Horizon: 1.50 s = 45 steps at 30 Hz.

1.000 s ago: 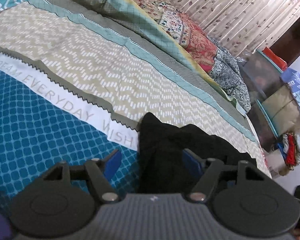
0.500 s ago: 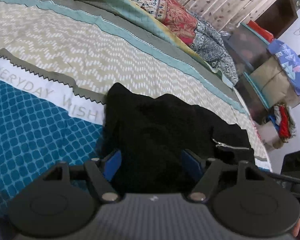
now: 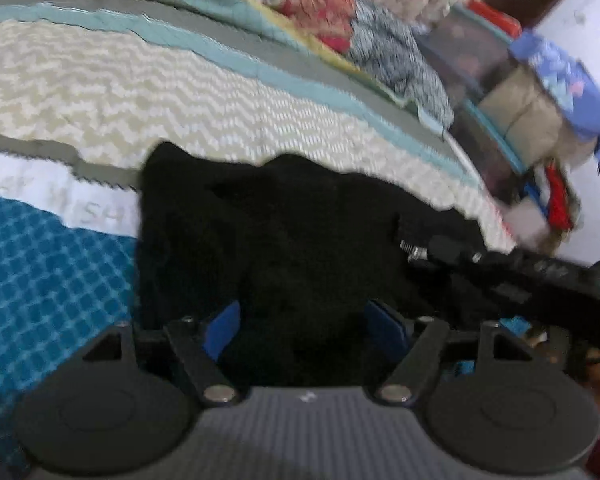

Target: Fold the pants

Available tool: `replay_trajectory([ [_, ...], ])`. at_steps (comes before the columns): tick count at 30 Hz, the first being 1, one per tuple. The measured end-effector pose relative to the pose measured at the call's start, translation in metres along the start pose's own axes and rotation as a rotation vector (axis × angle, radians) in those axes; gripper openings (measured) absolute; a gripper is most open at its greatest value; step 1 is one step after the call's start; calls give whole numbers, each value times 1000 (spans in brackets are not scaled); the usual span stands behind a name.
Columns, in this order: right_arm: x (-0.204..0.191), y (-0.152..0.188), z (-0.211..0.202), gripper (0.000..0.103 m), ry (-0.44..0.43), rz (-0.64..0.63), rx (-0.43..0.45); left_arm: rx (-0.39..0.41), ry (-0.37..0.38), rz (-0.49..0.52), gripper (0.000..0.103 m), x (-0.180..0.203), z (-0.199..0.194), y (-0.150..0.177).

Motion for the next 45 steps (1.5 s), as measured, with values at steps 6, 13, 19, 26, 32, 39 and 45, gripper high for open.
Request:
replay_trajectory([
  [6, -7, 13, 6, 48, -20, -6, -35, -26, -65, 126, 83, 11, 22, 6],
  [13, -9, 22, 7, 50, -27, 8, -73, 75, 39, 67, 83, 4, -32, -10],
  [19, -23, 36, 14, 52, -59, -22, -114, 135, 30, -44, 72, -22, -46, -29],
  [26, -41, 41, 15, 52, 3, -155, -74, 19, 89, -82, 68, -20, -1, -3],
  [32, -38, 48, 22, 52, 35, -207, -81, 13, 107, -130, 67, -26, 5, -2],
  [39, -23, 45, 29, 54, 55, -137, -92, 17, 160, -204, 68, -33, 3, -4],
  [45, -27, 51, 31, 73, 13, -88, -101, 10, 151, -210, 70, -34, 7, -4],
])
Point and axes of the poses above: each gripper's, at about its wrist camera, not at the fingertips, and z roughly the way its jaws point, x to its right, y to its underside, the point moved 9 cm from there along z, roughly the way its jaws point, and after that the axes turned 5 degrees about z, right-handed, at the moved point
